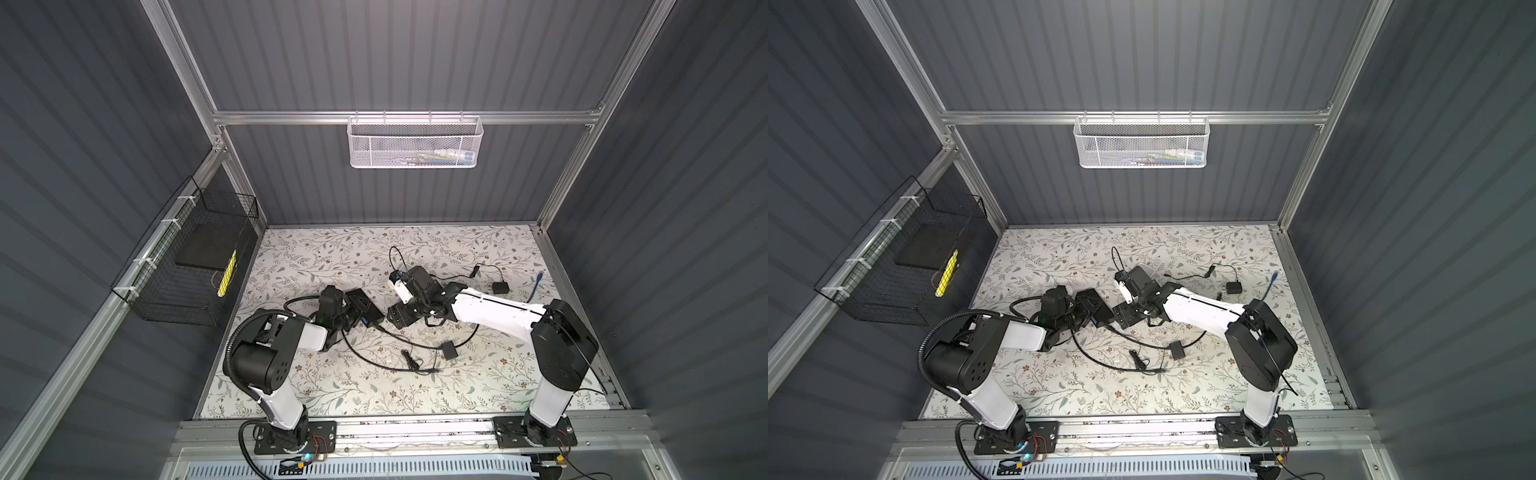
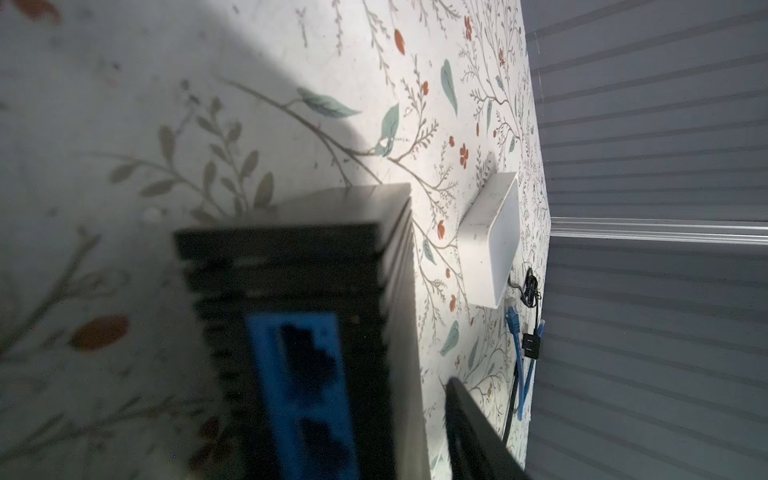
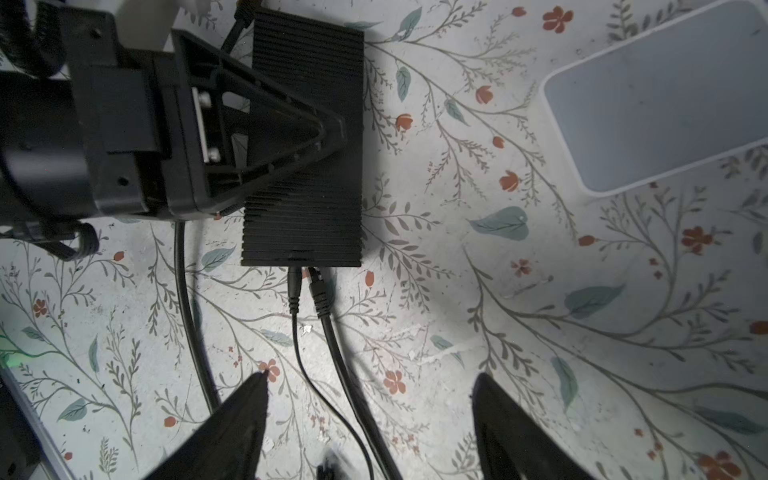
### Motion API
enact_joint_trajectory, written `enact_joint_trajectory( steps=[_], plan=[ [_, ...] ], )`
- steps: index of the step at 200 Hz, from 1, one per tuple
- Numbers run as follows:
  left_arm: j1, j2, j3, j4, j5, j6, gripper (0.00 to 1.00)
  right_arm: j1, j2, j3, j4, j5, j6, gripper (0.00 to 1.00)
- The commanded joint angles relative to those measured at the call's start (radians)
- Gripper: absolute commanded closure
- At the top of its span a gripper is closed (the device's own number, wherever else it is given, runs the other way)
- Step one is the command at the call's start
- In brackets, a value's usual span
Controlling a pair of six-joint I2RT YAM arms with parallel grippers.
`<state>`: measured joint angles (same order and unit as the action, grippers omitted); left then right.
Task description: Insert the plug into the switch port
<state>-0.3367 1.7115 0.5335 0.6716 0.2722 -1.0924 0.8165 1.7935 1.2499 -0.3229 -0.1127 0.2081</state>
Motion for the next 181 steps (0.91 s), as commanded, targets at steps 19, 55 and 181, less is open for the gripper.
enact_joint_trajectory(
  steps=[19,55,181],
  plan=[
    [0.004,0.005,0.011,-0.141,-0.002,0.05,0.47,-0.005,0.009,0.028,-0.013,-0.06,-0.028,0.19],
    [0.004,-0.088,0.077,-0.351,-0.048,0.122,0.32,-0.005,0.025,0.042,-0.008,-0.079,-0.027,0.17],
    [0.075,-0.454,0.237,-0.971,-0.257,0.325,0.0,-0.002,0.195,0.245,-0.124,-0.027,-0.103,0.14]
  ],
)
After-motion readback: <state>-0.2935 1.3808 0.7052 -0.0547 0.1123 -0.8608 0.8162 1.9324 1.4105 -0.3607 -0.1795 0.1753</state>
